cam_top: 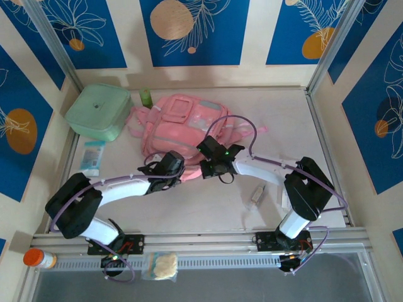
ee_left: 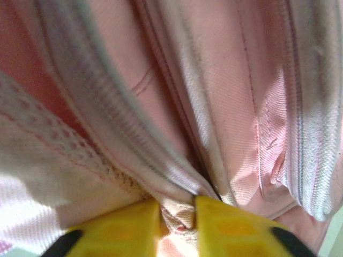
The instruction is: Pack books, pencil case, and school supplies into a backpack
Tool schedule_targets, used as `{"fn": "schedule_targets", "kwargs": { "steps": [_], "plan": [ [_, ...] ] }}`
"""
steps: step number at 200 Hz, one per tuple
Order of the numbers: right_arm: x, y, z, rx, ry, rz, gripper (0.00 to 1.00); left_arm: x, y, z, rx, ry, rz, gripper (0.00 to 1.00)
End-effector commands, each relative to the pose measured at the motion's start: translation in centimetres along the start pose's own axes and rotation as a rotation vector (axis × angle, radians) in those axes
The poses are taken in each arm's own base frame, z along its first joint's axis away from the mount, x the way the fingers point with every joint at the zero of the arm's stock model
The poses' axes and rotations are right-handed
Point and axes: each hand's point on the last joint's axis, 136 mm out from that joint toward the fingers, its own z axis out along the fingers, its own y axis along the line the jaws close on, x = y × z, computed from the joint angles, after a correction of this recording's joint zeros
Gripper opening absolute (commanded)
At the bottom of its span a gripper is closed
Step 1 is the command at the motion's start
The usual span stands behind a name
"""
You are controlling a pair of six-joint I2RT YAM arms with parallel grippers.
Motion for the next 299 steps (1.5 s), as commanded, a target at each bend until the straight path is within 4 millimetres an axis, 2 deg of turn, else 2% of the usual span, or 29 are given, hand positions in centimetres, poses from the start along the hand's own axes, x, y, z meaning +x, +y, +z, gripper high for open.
{"fn": "schedule_targets", "kwargs": {
  "steps": [1, 23, 41, 54, 79, 92, 109, 124, 136, 148, 160, 166, 176, 197, 213, 234, 258, 279, 299],
  "plan": [
    [-0.9, -3.0, -0.4, 0.125, -0.008, -0.002, 0.00, -4.6, 8.4, -0.3, -0.267, -0.158, 0.054, 0.11],
    [-1.8, -5.3, 0.1, 0.178, -0.012, 0.024, 0.00, -6.5, 11.4, -0.7, -0.314, -0.156, 0.035, 0.04],
    [-3.0, -6.8, 0.6, 0.179, -0.016, 0.062, 0.00, -8.0, 12.7, -1.2, -0.326, -0.154, 0.038, 0.03],
    [-4.2, -7.5, 0.8, 0.204, -0.042, 0.063, 0.00, -8.9, 12.8, -1.7, -0.323, -0.151, 0.064, 0.02],
    [-5.8, -7.9, 1.4, 0.205, -0.052, 0.072, 0.00, -10.4, 11.6, -3.0, -0.289, -0.169, 0.098, 0.02],
    [-6.1, -7.7, 1.6, 0.202, -0.049, 0.067, 0.00, -11.2, 10.6, -3.7, -0.267, -0.183, 0.128, 0.04],
    [-6.0, -6.1, 0.9, 0.123, -0.026, 0.058, 0.00, -11.5, 8.2, -4.4, -0.208, -0.164, 0.185, 0.09],
    [-5.6, -3.5, -0.4, -0.002, -0.018, 0.041, 0.00, -10.9, 6.2, -5.0, -0.151, -0.120, 0.237, 0.25],
    [-5.7, -2.5, -1.8, -0.067, -0.024, 0.070, 0.14, -10.4, 4.3, -5.7, -0.084, -0.096, 0.273, 0.31],
    [-6.5, -2.0, -3.1, -0.133, -0.025, 0.141, 0.23, -10.0, 2.9, -6.6, -0.037, -0.084, 0.299, 0.34],
    [-7.6, -1.4, -3.3, -0.218, -0.006, 0.221, 0.33, -9.4, 1.6, -7.3, 0.002, -0.085, 0.324, 0.38],
    [-8.0, -1.2, -3.0, -0.243, 0.015, 0.260, 0.37, -9.1, 1.0, -7.6, 0.015, -0.086, 0.335, 0.39],
    [-8.7, -2.2, -1.9, -0.217, 0.044, 0.336, 0.39, -8.5, 0.0, -7.8, 0.041, -0.085, 0.343, 0.41],
    [-10.7, -4.1, -0.3, -0.174, 0.052, 0.469, 0.45, -6.6, -1.8, -7.0, 0.088, -0.041, 0.370, 0.41],
    [-12.0, -4.5, 0.6, -0.202, 0.070, 0.542, 0.51, -5.0, -2.5, -6.1, 0.085, 0.002, 0.406, 0.41],
    [-13.5, -4.2, 1.6, -0.271, 0.097, 0.589, 0.51, -3.4, -3.5, -4.9, 0.106, 0.030, 0.438, 0.41],
    [-13.2, -4.4, 3.2, -0.217, 0.128, 0.605, 0.52, -2.2, -4.2, -3.4, 0.090, 0.063, 0.472, 0.41],
    [-13.2, -4.0, 4.7, -0.249, 0.160, 0.640, 0.53, -1.9, -3.7, -2.2, 0.049, 0.065, 0.502, 0.41],
    [-13.1, -4.1, 5.6, -0.212, 0.167, 0.634, 0.50, -1.5, -2.5, -1.0, 0.012, 0.078, 0.516, 0.38]
  ]
}}
